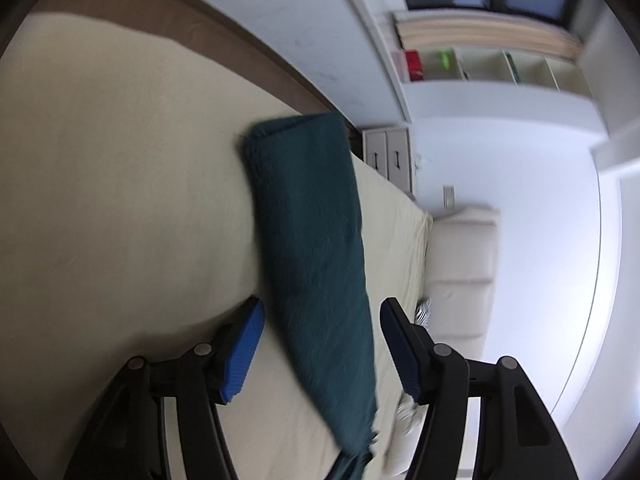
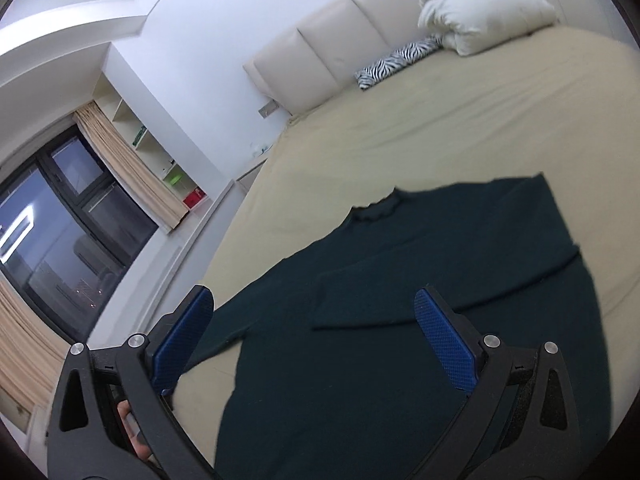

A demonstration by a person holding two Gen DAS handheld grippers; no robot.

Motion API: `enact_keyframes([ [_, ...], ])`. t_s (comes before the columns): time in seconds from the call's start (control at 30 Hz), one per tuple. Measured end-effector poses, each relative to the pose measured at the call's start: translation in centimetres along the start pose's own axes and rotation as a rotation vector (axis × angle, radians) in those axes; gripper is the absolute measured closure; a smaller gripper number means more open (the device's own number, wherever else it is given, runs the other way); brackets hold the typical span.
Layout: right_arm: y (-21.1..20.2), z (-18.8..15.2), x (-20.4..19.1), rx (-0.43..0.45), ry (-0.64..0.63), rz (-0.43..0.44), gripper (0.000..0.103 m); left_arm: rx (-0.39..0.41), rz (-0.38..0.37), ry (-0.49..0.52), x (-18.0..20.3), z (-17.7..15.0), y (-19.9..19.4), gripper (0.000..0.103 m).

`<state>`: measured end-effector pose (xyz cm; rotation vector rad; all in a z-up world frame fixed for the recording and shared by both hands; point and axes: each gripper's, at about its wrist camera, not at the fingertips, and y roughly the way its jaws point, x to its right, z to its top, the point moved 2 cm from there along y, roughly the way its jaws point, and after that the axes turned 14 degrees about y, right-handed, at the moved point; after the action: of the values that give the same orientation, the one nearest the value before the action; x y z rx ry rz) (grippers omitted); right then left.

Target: Fold small clothes

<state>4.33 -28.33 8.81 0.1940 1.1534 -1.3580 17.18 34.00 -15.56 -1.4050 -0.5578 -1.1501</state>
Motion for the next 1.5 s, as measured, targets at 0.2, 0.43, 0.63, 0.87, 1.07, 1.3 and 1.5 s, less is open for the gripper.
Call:
enact_keyframes([
  [0.2, 0.1, -1.0, 0.0, 0.004, 0.022, 0.016, 0.001, 0.061, -0.018, -0.196, -0.7, 2.1, 1.6, 0.041],
  [0.43, -0.2, -0.9, 2.4, 0.007, 0.024, 0.009, 0.007, 0.046, 0.079, 0.026, 4.1, 3.3, 2.4, 0.096],
  [0.63, -0.3, -1.1, 6.4, -0.004, 0.087, -0.024, 0.015, -0.060, 0.082, 0.647, 19.5, -5.1, 5.6, 0.095],
  [0.87, -1.4, -0.3, 11.5, 0.030, 0.191, -0.045, 0.015, -0.183, 0.071, 1.532, 28.8, -32.1, 9.5, 0.091],
  [1.07, -0.4, 0.4, 15.0, -0.024, 0.247, -0.085, 0.015, -0.427, 0.131, 1.684, 23.1, -41.2, 11.7, 0.044],
  [1.3, 5.5, 2.2, 13.6, -0.119, 0.237, -0.028, 0.015, -0.300, 0.037, 1.521, 22.4, -35.5, 5.7, 0.013],
  [1.5, 14.2, 3.2, 11.1, -0.286, 0.266, -0.039, 0.024, -0.315, 0.125, 1.362, 18.6, -30.4, 5.8, 0.028],
])
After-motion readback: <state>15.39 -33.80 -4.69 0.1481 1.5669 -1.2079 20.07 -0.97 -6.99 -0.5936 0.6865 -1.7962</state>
